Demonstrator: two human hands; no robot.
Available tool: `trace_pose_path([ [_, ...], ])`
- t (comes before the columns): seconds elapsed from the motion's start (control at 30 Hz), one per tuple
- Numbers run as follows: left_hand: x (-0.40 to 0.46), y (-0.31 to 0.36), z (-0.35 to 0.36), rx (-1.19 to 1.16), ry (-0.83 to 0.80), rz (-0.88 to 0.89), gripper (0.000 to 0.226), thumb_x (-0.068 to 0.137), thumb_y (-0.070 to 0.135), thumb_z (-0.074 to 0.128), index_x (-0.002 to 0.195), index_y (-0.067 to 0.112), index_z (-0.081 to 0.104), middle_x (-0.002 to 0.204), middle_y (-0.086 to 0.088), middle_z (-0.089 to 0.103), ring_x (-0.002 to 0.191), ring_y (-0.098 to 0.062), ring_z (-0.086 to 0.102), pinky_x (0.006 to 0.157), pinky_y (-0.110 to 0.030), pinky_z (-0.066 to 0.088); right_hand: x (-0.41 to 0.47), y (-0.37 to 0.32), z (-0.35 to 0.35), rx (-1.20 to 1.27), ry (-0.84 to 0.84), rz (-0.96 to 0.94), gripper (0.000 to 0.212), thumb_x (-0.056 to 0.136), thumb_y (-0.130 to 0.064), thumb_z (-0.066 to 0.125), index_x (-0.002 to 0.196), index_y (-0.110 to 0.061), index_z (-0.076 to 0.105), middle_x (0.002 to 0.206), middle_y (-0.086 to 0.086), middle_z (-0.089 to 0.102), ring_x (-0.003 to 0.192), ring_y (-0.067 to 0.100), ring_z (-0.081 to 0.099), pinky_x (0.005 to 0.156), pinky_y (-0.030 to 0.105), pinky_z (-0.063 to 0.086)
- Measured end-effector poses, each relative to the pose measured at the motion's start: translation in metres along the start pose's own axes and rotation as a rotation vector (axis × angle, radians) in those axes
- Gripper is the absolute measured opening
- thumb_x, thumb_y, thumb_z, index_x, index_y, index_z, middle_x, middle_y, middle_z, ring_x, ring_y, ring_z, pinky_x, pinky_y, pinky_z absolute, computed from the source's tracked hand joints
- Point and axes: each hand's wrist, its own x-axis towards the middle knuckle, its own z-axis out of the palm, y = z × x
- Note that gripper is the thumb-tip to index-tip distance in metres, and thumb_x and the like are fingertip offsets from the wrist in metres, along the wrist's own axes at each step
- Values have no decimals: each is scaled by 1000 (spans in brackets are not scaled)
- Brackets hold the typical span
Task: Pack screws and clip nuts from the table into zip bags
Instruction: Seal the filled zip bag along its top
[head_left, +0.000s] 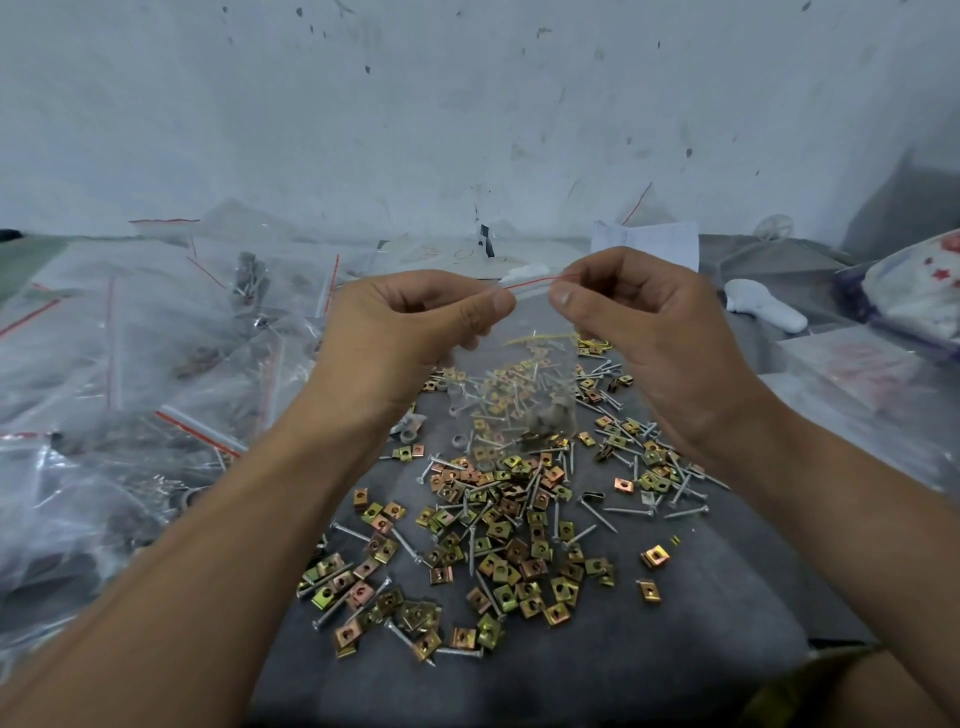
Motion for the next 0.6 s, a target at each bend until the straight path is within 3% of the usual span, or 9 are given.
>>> trace_pose_path([
  [0.13, 0, 0, -1, 18, 20, 3, 21, 71, 39, 88, 79, 20, 84, 67, 0, 72, 62, -11, 61, 57, -24, 49, -2, -1, 2, -49, -20, 9, 7, 92, -16, 77, 98, -12, 77, 89, 5, 73, 83, 13, 61, 81, 28, 53],
  [0.23, 0, -1, -3, 9, 6, -41, 20, 76, 33, 89, 84, 16, 85, 70, -5, 72, 65, -16, 64, 59, -30, 52, -3, -2, 5, -91, -51, 19, 7, 91, -20, 78, 96, -14, 78, 90, 16, 72, 81, 18, 58, 78, 34, 51],
  [0.4, 0, -2, -3, 43, -2, -77, 12, 83, 26, 89, 85, 16, 85, 73, -10, 74, 66, -19, 66, 57, -30, 53, -3, -2, 7, -131, -51, 18, 4, 91, -22, 79, 94, -19, 79, 92, 24, 69, 78, 19, 57, 77, 37, 51],
  [0.5, -1, -1, -2, 58, -6, -58, 10, 85, 25, 88, 85, 16, 85, 72, -10, 73, 65, -18, 65, 58, -32, 54, -2, -1, 7, -130, -51, 24, 3, 92, -21, 78, 94, -20, 79, 90, 23, 69, 79, 20, 57, 77, 37, 50],
  [0.6, -1, -1, 0, 69, 11, -51, 9, 85, 24, 88, 84, 16, 84, 70, -9, 73, 62, -16, 64, 55, -28, 53, -2, 0, 8, -114, -65, 38, 6, 94, -19, 75, 97, -15, 78, 86, 12, 71, 81, 15, 59, 80, 34, 53],
])
